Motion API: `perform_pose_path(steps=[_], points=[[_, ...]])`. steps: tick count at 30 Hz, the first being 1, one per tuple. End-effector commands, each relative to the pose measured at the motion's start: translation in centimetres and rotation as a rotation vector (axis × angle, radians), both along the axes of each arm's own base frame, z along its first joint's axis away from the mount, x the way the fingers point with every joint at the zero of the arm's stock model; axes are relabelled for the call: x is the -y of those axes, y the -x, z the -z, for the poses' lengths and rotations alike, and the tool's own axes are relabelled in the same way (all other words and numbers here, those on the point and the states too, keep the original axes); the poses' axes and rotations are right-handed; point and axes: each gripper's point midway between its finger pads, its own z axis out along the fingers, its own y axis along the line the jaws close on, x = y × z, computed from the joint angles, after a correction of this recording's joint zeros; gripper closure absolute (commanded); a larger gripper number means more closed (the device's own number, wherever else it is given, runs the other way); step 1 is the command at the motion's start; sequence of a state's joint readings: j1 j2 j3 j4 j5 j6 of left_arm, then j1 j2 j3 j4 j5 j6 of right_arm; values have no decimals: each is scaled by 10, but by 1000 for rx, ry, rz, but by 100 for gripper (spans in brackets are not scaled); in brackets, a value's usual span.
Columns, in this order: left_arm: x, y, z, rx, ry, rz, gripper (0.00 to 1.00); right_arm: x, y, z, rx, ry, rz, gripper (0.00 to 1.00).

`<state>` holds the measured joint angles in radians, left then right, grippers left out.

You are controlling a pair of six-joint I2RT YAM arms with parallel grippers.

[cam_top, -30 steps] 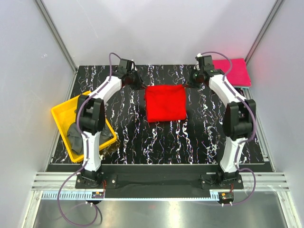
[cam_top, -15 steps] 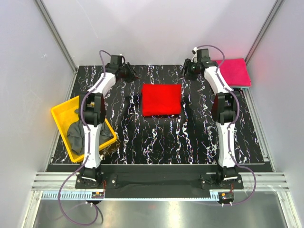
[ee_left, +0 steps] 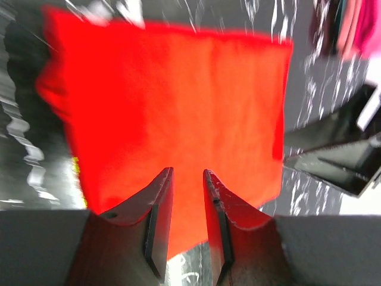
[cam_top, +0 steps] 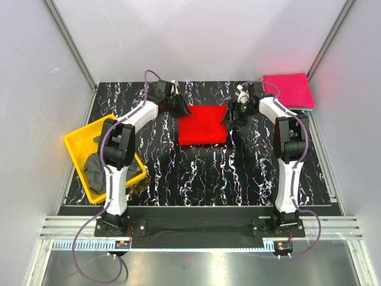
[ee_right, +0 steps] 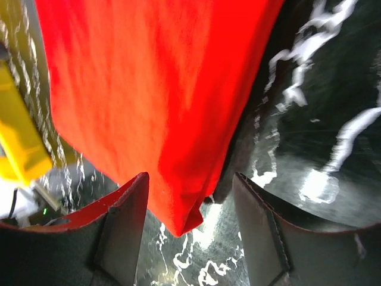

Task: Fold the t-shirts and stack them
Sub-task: Fold the tshirt

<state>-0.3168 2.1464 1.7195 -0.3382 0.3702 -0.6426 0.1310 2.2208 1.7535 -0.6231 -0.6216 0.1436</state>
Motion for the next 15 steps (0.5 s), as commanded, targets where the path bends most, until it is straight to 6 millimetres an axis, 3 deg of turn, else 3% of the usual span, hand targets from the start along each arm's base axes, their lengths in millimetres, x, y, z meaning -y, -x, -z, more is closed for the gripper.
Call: perform_pose_path(steps=[1, 6, 7, 8, 13, 15], points=[[-8, -3, -1, 56, -61, -14, 69, -19, 6, -27, 97, -119, -112, 35], [-27, -8, 27, 3, -181, -69, 69, -24, 15, -3, 59, -155, -133, 36], [-32, -11, 30, -4, -206, -87, 69, -24, 16, 0, 58, -163, -133, 38], [-33, -11, 39, -25, -221, -83, 69, -24, 18, 5, 47, -166, -133, 48], [-37, -20, 55, -48, -246, -91, 69, -24, 20, 17, 33, -166, -125, 53], [-35, -21, 59, -59, -244, -88, 69, -25, 21, 18, 28, -175, -124, 60]])
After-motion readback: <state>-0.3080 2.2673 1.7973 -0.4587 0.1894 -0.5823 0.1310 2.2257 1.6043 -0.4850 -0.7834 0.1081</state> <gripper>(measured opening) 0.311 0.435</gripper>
